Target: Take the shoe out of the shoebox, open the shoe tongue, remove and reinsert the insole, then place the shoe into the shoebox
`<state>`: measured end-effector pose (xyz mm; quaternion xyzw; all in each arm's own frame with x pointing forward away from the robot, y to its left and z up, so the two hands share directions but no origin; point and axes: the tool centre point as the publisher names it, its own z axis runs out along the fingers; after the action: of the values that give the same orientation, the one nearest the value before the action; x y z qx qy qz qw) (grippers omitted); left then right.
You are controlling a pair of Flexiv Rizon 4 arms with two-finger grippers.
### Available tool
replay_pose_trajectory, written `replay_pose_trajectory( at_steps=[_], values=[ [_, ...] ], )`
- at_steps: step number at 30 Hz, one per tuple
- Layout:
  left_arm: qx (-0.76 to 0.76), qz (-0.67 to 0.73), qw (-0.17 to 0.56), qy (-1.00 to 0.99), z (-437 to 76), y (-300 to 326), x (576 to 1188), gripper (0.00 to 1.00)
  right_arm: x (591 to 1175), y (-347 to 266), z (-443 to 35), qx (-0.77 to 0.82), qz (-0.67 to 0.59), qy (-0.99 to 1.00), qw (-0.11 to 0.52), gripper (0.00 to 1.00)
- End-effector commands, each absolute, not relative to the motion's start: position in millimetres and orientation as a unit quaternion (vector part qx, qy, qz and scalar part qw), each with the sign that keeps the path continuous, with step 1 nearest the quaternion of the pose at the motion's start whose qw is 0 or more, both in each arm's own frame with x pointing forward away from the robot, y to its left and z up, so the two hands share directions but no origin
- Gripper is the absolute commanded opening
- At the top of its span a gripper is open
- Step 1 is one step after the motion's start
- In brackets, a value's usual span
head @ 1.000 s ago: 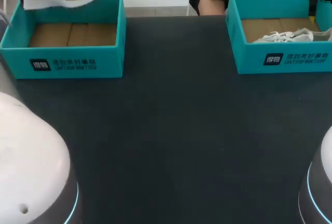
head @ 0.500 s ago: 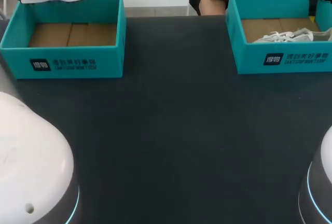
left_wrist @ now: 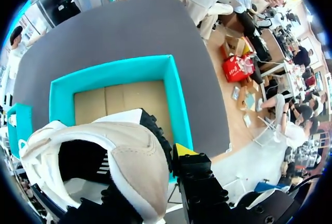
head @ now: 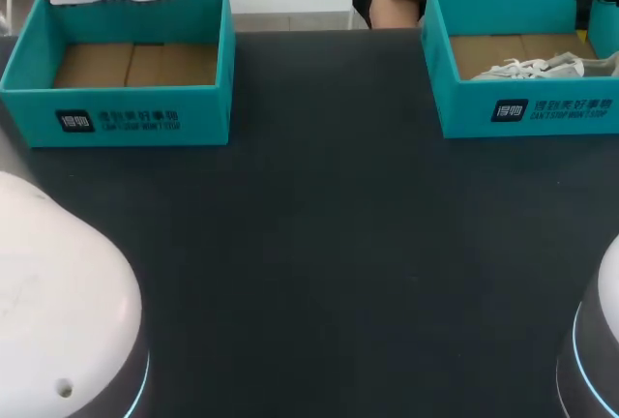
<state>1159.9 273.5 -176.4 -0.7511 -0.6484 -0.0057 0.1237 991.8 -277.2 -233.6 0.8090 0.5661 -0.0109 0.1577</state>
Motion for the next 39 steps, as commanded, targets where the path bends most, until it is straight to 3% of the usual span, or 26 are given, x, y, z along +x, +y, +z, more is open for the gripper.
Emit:
replay_pose_trajectory(
  at_steps=[1,21,39],
  values=[
    [-0.756,-0.072,0.118,-0.639,-164,250,1100,0.0,991,-277,-234,0.809,-0.01,0.566,0.158,1.0],
    [-0.772,-0.113,0.055,-0.623,-147,141,955,0.0,991,-277,-234,0.809,-0.01,0.566,0.158,1.0],
    [-0.786,-0.134,0.025,-0.603,-140,53,864,0.0,991,-277,-234,0.809,-0.01,0.566,0.158,1.0]
  ],
)
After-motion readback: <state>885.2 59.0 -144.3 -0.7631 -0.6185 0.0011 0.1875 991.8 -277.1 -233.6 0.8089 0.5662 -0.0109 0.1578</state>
